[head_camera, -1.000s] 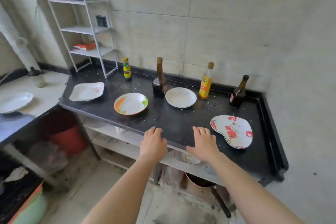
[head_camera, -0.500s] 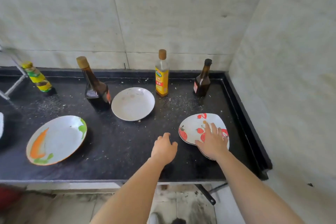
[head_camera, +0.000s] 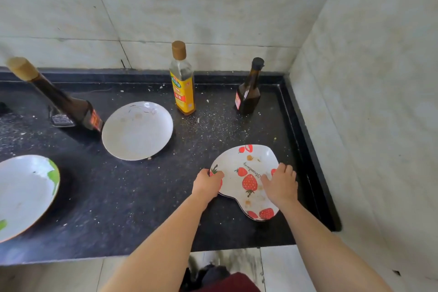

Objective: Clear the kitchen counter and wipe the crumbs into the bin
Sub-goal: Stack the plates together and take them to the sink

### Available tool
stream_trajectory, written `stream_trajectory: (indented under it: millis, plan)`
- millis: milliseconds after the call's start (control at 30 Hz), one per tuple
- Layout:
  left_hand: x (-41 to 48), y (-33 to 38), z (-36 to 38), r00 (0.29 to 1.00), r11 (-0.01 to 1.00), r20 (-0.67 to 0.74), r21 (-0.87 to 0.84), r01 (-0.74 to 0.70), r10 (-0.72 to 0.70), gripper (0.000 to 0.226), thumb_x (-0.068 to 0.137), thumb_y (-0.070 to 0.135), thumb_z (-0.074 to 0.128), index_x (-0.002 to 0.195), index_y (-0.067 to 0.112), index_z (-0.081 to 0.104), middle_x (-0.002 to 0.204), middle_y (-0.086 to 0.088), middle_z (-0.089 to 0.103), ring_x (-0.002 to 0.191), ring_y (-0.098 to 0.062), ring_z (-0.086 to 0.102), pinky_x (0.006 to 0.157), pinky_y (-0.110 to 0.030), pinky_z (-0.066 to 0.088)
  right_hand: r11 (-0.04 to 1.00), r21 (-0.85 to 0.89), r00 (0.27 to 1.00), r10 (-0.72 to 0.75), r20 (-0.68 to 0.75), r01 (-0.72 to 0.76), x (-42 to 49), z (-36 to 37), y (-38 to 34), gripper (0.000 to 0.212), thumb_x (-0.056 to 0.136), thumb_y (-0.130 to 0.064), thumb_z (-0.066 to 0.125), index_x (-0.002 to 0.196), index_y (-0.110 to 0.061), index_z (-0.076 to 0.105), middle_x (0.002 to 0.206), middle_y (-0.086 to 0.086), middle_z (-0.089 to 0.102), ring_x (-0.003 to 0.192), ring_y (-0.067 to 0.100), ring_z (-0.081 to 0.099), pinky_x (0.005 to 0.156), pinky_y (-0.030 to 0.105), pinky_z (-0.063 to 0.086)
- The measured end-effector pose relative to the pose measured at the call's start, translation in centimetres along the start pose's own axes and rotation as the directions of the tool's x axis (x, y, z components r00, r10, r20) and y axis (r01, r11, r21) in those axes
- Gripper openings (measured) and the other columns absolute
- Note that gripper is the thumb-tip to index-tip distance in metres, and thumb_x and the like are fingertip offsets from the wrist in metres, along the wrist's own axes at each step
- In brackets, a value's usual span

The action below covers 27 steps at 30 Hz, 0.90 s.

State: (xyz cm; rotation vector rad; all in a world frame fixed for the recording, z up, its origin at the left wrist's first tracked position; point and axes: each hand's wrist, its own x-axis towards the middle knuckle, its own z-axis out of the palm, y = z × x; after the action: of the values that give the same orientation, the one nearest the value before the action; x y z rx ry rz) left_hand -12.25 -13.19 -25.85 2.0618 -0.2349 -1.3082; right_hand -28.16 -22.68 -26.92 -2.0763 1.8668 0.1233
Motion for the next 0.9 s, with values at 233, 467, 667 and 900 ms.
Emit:
stream_trajectory:
  millis: [233,467,667,900]
  plan:
    - [-0.1,0.4,-3.0,1.000,1.000,-0.023,0.001,0.001,-0.001,0.034,0.086,0.037,0.055,0.109,0.013,0.047,0.105,-0.009,0.063,0.090,-0.023,0.062,0.084,-0.041,0.056,0.956,0.284,0.993,0.047,0.108,-0.076,1.1,-0.7,-2.1,0.034,0.094,-0.034,0.050,0.114,-0.007,0.045,0.099,0.008,0.057,0.080,0.016,0.058,0.058,0.022,0.042]
    - [-1.8,-1.8,-13.6,0.958,0.992,-0.258,0.049,-0.114,0.123,0.025,0.090,0.039,0.049,0.099,0.016,0.048,0.084,0.000,0.058,0.083,-0.022,0.061,0.084,-0.043,0.055,0.927,0.354,0.969,-0.190,0.159,0.124,-1.8,0.2,-11.1,0.024,0.094,-0.037,0.047,0.088,-0.014,0.044,0.077,-0.001,0.047,0.067,0.009,0.048,0.052,0.022,0.034]
    - [-3.0,-5.9,-26.0,0.887,0.983,-0.445,-0.067,-0.168,0.122,0.029,0.093,0.040,0.040,0.086,0.015,0.052,0.085,-0.007,0.060,0.088,-0.028,0.061,0.085,-0.048,0.053,0.856,0.450,0.918,-0.360,0.164,0.255,-6.9,2.5,-22.1,0.036,0.095,-0.036,0.048,0.066,-0.014,0.042,0.063,0.003,0.043,0.057,0.011,0.043,0.053,0.025,0.031]
    - [-3.2,-11.5,-40.2,0.831,0.983,-0.531,0.024,-0.181,0.166,0.028,0.094,0.032,0.037,0.085,0.010,0.052,0.072,-0.003,0.056,0.070,-0.023,0.056,0.069,-0.041,0.052,0.820,0.466,0.855,-0.471,0.219,0.332,-14.1,6.0,-34.9,0.027,0.095,-0.026,0.046,0.078,-0.007,0.055,0.076,0.012,0.058,0.068,0.019,0.056,0.059,0.023,0.040]
